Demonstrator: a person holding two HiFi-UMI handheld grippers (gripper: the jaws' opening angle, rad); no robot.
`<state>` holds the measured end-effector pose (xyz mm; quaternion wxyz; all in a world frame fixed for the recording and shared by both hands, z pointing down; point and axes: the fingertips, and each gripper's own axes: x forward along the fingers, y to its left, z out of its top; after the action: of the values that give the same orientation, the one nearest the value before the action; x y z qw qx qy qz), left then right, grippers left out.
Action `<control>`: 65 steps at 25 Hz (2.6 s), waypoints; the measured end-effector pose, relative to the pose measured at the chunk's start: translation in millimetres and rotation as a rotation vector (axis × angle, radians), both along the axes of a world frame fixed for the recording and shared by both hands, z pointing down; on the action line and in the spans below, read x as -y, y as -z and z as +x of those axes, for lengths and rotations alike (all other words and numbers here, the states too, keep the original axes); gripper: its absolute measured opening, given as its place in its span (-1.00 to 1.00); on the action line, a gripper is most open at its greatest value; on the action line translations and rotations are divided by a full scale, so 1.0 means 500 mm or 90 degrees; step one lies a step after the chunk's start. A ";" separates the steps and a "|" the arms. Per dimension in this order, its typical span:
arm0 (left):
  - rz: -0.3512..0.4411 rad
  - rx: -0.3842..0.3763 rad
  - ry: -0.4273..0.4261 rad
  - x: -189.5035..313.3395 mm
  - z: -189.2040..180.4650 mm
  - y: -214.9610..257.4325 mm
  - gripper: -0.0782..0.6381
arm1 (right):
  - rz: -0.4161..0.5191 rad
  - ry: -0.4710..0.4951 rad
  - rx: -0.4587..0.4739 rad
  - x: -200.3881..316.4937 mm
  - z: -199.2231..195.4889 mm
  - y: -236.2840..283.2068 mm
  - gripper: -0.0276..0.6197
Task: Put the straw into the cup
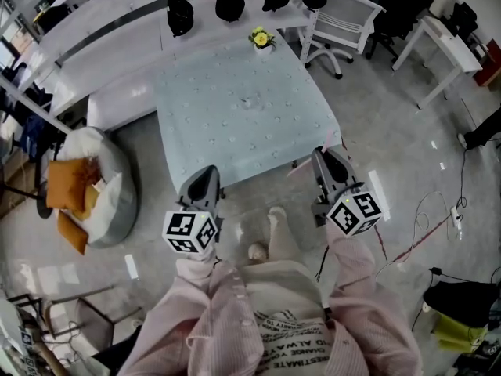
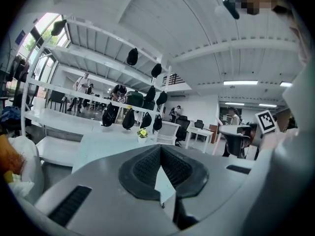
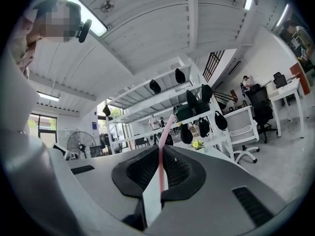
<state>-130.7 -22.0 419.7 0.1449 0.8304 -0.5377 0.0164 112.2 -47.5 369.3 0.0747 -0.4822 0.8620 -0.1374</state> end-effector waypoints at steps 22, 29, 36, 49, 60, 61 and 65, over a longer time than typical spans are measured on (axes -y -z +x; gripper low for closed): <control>-0.048 -0.013 0.087 0.361 -0.026 -0.044 -0.79 | -0.024 0.088 0.019 0.441 -0.049 -0.025 -0.84; -0.063 -0.018 0.124 0.454 -0.034 -0.066 -0.79 | -0.035 0.118 0.022 0.566 -0.063 -0.042 -0.84; -0.077 -0.028 0.152 0.519 -0.033 -0.090 -0.79 | -0.046 0.142 0.032 0.654 -0.072 -0.058 -0.84; -0.113 -0.038 0.172 0.578 -0.038 -0.121 -0.79 | -0.057 0.165 0.068 0.763 -0.124 -0.059 -0.84; -0.163 -0.057 0.162 0.619 -0.053 -0.179 -0.79 | -0.098 0.173 0.091 0.813 -0.194 -0.128 -0.84; -0.169 -0.060 0.159 0.624 -0.053 -0.186 -0.79 | -0.104 0.173 0.092 0.816 -0.200 -0.138 -0.84; -0.190 -0.069 0.148 0.639 -0.052 -0.220 -0.79 | -0.131 0.173 0.082 0.825 -0.226 -0.189 -0.84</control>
<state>-156.7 -341.5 529.5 0.2958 0.7316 -0.6133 0.0343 -0.7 -459.8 464.0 0.0605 -0.3563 0.8942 -0.2643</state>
